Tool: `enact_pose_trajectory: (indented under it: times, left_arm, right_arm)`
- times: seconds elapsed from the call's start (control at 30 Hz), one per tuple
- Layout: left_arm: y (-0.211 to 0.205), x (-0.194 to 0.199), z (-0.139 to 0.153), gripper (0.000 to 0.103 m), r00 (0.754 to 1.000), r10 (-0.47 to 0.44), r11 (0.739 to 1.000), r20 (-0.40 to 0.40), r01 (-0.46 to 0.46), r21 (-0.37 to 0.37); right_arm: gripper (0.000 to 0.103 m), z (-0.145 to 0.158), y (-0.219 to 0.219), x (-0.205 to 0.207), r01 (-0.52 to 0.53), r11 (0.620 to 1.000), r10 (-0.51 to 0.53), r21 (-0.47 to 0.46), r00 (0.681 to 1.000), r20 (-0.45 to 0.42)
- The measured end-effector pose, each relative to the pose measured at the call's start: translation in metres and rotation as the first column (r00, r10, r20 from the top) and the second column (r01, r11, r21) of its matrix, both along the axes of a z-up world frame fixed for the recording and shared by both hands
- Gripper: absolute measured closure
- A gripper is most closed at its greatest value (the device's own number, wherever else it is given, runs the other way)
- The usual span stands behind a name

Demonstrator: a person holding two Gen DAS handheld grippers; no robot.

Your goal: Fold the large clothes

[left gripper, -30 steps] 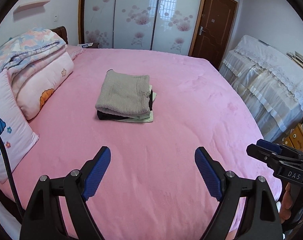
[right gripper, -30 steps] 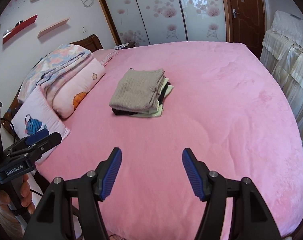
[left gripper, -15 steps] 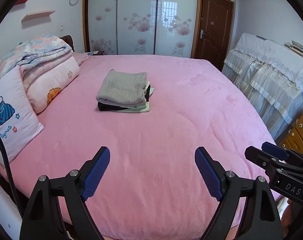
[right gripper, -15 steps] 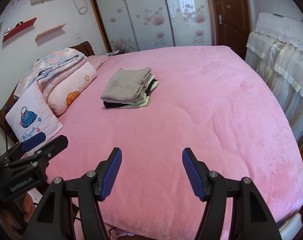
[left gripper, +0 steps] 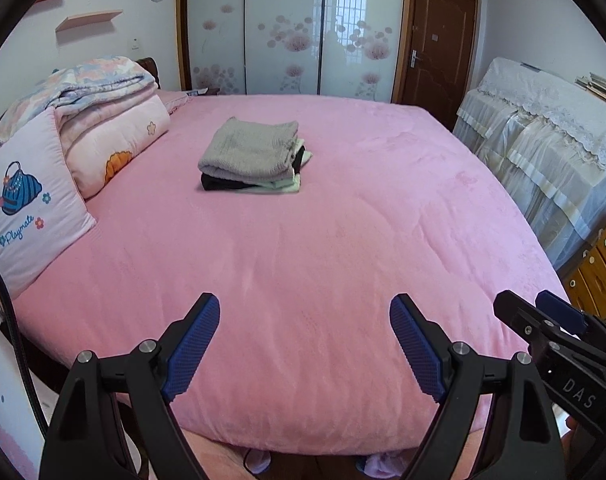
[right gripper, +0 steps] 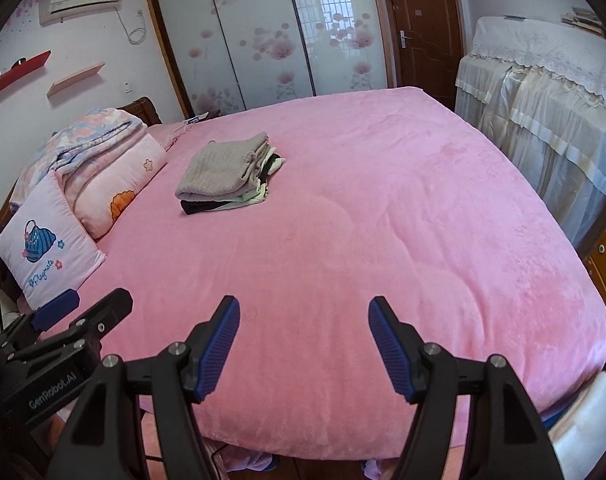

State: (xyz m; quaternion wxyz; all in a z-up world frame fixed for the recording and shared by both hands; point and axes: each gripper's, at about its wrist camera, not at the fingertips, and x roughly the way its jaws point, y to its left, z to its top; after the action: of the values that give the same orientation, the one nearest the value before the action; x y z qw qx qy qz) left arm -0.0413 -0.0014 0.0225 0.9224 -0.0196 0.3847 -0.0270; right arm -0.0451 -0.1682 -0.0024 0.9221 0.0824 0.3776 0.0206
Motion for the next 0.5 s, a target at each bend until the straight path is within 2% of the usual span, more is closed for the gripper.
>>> enact_pose_trajectory:
  times: [0.1, 0.2, 0.5]
  left_arm:
    - [-0.004, -0.004, -0.005, 0.017, 0.999, -0.022, 1.000, -0.027, 0.022, -0.004]
    - [-0.005, -0.008, -0.006, 0.017, 1.000, -0.016, 1.000, -0.015, 0.016, 0.017]
    - [-0.006, -0.010, -0.012, 0.017, 1.000, -0.002, 0.999, -0.026, 0.003, 0.032]
  right_arm:
    - [0.034, -0.004, 0.002, -0.006, 0.003, 0.999, -0.003, -0.033, 1.000, 0.000]
    - [0.033, -0.005, 0.001, -0.008, 0.012, 0.999, -0.012, -0.046, 1.000, 0.006]
    - [0.033, -0.012, 0.003, -0.009, 0.002, 0.999, -0.002, -0.048, 1.000, 0.002]
